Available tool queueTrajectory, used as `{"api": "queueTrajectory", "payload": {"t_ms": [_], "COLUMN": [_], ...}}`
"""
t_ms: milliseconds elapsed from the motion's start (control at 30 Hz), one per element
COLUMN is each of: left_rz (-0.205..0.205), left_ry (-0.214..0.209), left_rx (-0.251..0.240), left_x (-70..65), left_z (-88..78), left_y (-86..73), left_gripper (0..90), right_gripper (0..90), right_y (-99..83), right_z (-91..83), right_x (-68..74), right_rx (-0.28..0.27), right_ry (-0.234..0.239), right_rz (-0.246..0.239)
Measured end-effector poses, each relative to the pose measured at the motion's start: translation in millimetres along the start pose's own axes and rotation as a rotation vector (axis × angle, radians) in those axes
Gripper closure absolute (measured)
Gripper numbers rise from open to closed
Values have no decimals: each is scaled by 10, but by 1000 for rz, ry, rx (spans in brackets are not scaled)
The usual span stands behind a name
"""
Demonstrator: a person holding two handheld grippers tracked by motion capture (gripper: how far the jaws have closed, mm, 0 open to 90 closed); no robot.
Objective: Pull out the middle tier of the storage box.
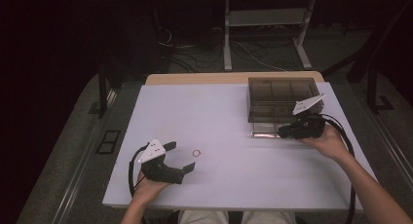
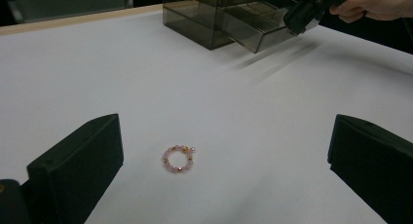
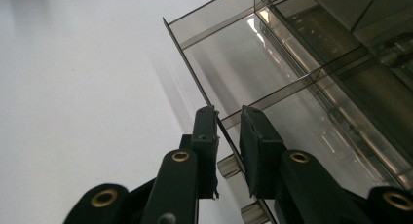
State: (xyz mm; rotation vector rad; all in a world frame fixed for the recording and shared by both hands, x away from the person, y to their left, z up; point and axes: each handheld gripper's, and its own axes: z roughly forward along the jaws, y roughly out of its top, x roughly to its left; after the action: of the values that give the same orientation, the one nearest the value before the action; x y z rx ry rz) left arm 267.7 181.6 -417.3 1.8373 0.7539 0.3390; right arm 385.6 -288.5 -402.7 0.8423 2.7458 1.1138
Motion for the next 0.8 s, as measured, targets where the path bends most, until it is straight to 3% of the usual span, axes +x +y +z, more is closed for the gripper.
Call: {"api": "queueTrajectory", "payload": {"t_ms": [800], "left_rz": [-1], "left_ry": [-18], "left_rx": [-9], "left_x": [-29], "left_z": [-5], "left_y": [5], "left_gripper": [0], "right_gripper": [549], "right_y": [102], "right_z": [-186], "right_x": [172], "right_rx": [-72], "right_ry": [-78], "right_rz": [77]}}
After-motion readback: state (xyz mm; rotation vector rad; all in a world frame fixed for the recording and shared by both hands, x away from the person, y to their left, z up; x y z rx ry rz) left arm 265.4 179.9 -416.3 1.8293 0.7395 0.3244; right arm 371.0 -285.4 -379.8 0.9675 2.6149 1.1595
